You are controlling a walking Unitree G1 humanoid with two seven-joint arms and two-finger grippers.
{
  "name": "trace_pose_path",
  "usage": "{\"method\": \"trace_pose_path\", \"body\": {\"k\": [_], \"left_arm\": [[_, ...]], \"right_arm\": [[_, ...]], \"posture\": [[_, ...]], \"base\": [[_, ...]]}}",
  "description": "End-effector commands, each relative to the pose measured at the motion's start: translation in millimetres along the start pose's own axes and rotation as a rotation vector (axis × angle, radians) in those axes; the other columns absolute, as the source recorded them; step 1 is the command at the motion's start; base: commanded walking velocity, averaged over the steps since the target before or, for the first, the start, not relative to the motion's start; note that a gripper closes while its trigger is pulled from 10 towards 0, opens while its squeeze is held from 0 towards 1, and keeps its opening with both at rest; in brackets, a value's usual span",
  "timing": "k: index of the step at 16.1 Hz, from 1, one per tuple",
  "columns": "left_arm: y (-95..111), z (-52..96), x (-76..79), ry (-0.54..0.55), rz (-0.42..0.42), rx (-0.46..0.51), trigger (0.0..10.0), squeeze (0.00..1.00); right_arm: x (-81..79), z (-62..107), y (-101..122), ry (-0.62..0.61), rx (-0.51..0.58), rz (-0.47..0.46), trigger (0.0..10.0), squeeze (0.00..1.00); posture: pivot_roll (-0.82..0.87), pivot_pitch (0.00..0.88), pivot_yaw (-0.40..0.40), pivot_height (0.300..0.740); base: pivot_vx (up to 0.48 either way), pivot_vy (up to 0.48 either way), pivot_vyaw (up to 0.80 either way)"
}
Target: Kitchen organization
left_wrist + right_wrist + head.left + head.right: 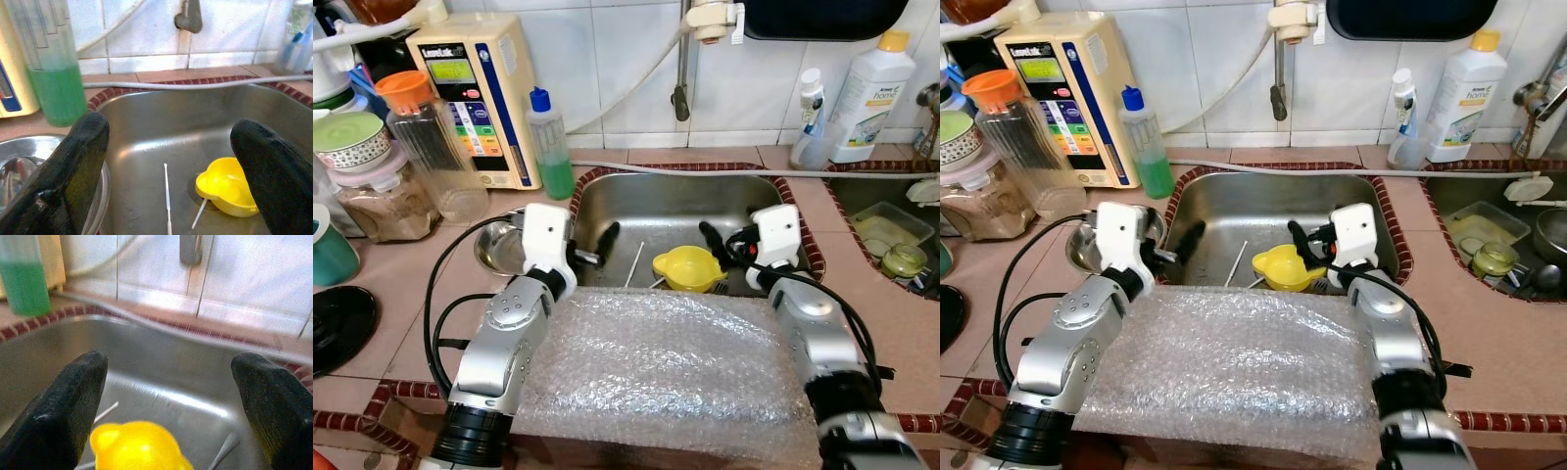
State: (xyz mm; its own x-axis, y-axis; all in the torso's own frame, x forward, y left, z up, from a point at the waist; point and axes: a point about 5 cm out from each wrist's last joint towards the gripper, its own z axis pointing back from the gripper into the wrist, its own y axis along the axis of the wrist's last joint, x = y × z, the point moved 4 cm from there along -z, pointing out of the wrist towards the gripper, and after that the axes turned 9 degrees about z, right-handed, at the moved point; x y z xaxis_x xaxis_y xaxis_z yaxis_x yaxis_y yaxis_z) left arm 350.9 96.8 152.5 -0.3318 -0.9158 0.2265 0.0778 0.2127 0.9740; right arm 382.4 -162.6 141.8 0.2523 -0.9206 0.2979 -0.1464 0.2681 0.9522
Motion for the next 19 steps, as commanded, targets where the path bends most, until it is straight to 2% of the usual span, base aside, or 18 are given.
{"method": "trace_pose_path", "body": {"k": [1,3,5,9,13,14,15,16,17,19], "left_arm": [[5,-1.5,-4.9,0.027,-0.014,0.022,10.0,1.00],[5,-3.4,-12.4,0.080,-0.007,0.041,10.0,1.00],[15,-5.1,-19.1,0.114,-0.033,0.082,10.0,1.00],[25,0.7,-40.7,0.215,-0.037,0.146,10.0,1.00],[25,1.2,-45.6,0.236,-0.035,0.147,10.0,1.00],[26,0.5,-46.6,0.251,-0.047,0.154,10.0,0.24],[26,0.4,-47.0,0.256,-0.049,0.155,10.0,0.24],[25,0.7,-50.2,0.273,-0.050,0.154,10.0,0.00],[24,0.9,-51.4,0.279,-0.050,0.153,10.0,0.00],[25,0.5,-52.1,0.280,-0.053,0.156,10.0,0.00]], "right_arm": [[-1.1,0.6,10,-0.003,0.028,0.006,10.0,1.00],[-2.4,6.7,20,-0.007,0.060,0.015,10.0,1.00],[-5.7,13.5,31,-0.020,0.070,-0.005,10.0,1.00],[-17.6,20.0,51,-0.011,0.101,-0.037,10.0,1.00],[-26.5,22.0,61,0.008,0.110,-0.054,10.0,1.00],[-30.0,22.8,63,0.011,0.108,-0.063,10.0,1.00],[-30.5,22.8,64,0.012,0.107,-0.065,10.0,1.00],[-35.4,23.7,66,0.021,0.101,-0.072,10.0,0.74],[-37.9,24.1,67,0.029,0.099,-0.073,10.0,0.55],[-39.7,24.9,68,0.036,0.095,-0.071,10.0,0.44]], "posture": [[0.00,0.000,0.075,0.740],[-0.01,0.000,0.083,0.740],[0.00,0.000,0.093,0.740],[-0.01,0.000,0.102,0.740],[-0.01,0.000,0.104,0.740],[-0.01,0.000,0.104,0.740],[-0.01,0.000,0.104,0.740],[-0.01,0.000,0.103,0.740],[-0.01,0.000,0.103,0.740],[-0.01,0.000,0.103,0.740]], "base": [[0.000,0.000,0.00],[0.000,0.000,0.00],[0.000,0.000,0.00],[0.000,0.000,0.00],[0.000,0.000,0.00],[0.000,0.000,0.00],[0.000,0.000,0.00],[0.000,0.000,0.00],[0.000,0.000,0.00],[0.000,0.000,0.00]]}}
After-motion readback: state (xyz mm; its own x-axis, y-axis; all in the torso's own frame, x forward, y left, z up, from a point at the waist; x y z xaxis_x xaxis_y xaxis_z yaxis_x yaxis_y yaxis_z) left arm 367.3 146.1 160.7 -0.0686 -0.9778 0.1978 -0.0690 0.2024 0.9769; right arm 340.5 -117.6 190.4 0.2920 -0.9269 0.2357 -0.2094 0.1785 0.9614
